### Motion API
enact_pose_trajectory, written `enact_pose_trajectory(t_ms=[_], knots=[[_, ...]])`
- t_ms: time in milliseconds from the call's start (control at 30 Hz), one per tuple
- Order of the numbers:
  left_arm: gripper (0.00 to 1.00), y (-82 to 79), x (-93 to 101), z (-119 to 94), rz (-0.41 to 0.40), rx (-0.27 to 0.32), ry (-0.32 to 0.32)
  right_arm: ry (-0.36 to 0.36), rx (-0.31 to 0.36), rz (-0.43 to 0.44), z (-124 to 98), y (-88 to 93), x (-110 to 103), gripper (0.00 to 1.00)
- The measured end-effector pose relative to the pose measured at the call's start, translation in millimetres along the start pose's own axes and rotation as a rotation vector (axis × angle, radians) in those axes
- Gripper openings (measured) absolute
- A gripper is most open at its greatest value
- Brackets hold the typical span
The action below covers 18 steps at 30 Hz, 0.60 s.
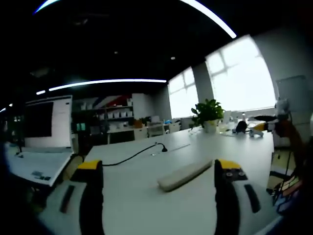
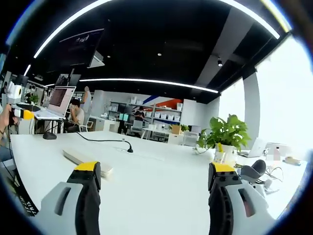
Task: Arrange the utensils inside the cutlery case until each visible utensil rests in its matching compartment.
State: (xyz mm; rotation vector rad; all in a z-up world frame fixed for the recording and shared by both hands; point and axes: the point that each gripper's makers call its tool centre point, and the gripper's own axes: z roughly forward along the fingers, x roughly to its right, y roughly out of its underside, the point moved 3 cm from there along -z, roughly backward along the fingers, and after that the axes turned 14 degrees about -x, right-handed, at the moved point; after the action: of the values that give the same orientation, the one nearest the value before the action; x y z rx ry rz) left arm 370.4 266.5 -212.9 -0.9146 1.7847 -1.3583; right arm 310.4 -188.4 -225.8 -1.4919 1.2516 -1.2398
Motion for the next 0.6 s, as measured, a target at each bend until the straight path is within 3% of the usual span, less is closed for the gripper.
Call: enact_pose_trajectory(t_ms=[333,433,533,600], knots=[[1.00,2.5,3.0,2.1,-0.002,-0.010,0.013,-0.010,0.002,-0.009,0.0,0.1,-3.0,0.95],[1.00,3.2,5.0,3.0,0.006,-0.017,0.012,-0.021,-0.010,0.016,3.3,4.3,-2.2,0.94],[1.00,3.3,6.6,4.5,0.009,-0.019,0.011,-0.075,0.038,0.073,1.8,-1.2,-4.2,0.90],[1.00,3.7,7.4,6.2,0.005,-0.019,0.010,-0.075,0.034,0.068,-1.1,0.2,-1.1,0.89]])
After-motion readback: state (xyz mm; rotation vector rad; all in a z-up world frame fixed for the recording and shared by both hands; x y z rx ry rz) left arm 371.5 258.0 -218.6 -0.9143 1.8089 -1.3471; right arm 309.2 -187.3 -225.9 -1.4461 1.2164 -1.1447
